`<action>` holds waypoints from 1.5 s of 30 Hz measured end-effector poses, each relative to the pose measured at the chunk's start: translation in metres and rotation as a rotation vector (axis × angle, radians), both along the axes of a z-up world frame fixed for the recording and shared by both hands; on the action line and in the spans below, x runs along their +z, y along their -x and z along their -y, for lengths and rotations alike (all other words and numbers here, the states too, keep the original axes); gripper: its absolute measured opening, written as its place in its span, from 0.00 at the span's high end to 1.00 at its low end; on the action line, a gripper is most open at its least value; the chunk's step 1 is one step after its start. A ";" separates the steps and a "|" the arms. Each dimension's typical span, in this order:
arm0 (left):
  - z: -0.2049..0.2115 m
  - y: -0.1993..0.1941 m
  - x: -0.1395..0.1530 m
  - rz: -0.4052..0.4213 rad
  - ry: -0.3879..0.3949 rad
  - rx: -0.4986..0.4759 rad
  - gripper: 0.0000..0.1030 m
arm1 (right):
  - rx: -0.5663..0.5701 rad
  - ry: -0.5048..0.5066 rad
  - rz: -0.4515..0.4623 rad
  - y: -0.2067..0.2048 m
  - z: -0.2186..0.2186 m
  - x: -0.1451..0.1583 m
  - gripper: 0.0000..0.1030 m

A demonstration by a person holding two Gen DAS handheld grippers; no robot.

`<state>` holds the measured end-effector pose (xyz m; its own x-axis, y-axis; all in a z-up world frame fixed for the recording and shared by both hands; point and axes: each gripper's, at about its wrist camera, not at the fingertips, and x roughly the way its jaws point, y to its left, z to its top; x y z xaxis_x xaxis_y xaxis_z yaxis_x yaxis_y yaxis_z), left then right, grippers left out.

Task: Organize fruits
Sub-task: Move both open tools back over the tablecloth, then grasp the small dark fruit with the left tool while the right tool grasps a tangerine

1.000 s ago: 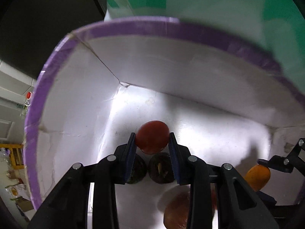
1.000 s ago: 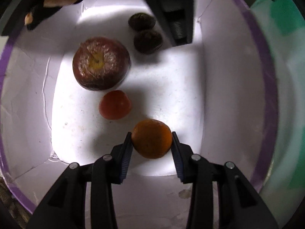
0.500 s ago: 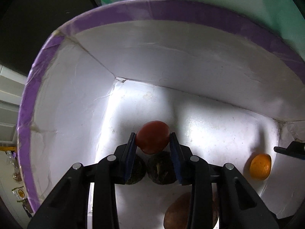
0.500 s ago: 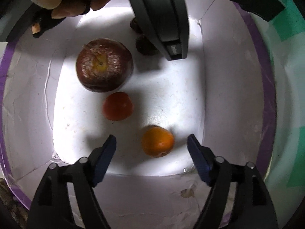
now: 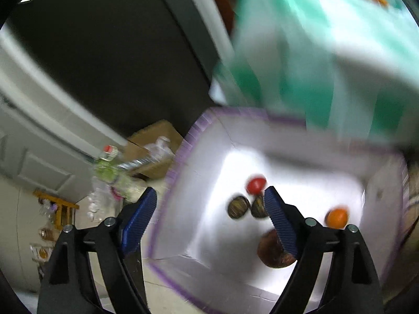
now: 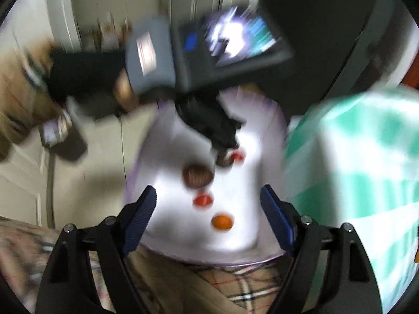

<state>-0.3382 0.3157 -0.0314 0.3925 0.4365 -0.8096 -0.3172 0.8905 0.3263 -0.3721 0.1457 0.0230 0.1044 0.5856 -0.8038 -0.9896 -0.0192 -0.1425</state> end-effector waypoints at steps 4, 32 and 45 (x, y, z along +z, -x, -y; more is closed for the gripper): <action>0.022 -0.013 0.095 0.238 0.055 0.015 0.15 | -0.163 -0.228 0.053 -0.044 0.052 0.068 0.13; 0.260 -0.388 0.050 0.346 0.544 -0.387 0.15 | -1.265 -0.258 -0.152 -0.528 0.281 -0.001 0.13; 0.293 -0.484 0.053 0.259 0.411 -0.497 0.20 | -1.260 -0.313 -0.215 -0.575 0.279 -0.004 0.59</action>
